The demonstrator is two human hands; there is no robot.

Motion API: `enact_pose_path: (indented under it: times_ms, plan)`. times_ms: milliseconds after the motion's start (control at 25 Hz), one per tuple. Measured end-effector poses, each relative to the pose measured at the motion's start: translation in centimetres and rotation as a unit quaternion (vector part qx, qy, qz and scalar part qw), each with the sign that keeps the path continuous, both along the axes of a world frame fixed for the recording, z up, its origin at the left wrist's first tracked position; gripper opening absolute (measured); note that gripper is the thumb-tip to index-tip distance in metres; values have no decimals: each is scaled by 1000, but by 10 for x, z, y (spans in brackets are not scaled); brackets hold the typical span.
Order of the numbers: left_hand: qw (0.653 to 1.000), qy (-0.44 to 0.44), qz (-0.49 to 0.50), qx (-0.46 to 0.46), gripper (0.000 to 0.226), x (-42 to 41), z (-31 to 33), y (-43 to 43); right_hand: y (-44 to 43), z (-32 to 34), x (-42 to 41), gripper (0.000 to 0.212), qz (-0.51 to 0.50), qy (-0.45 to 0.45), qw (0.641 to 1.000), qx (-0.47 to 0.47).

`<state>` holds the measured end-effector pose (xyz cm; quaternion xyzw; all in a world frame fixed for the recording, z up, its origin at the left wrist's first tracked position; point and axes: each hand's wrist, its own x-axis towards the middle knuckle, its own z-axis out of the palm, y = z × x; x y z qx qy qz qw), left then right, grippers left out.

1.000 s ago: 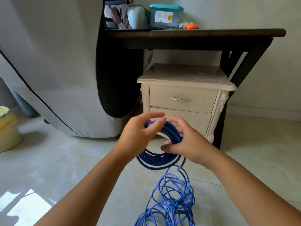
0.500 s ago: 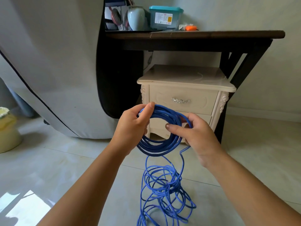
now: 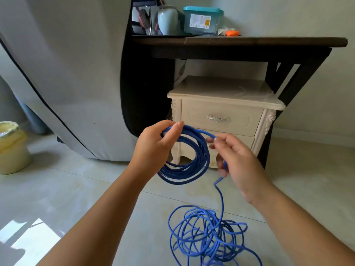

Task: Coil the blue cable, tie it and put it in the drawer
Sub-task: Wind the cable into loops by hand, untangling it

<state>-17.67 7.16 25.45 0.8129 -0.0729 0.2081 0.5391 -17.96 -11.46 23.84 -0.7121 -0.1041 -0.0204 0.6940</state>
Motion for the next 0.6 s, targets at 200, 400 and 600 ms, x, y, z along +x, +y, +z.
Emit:
enact_pose_path:
  times_ms: [200, 400, 600]
  plan:
    - [996, -10, 33, -85, 31, 1, -9, -12, 22, -16, -23, 64, -7, 22, 997, -77]
    - [975, 13, 49, -217, 38, -6, -5, -31, 24, -15, -15, 41, 65, 172, 975, 122]
    - [939, 107, -12, -327, 41, -10, -18, -42, 22, -12, -10, 7, 2, 155, 969, 193]
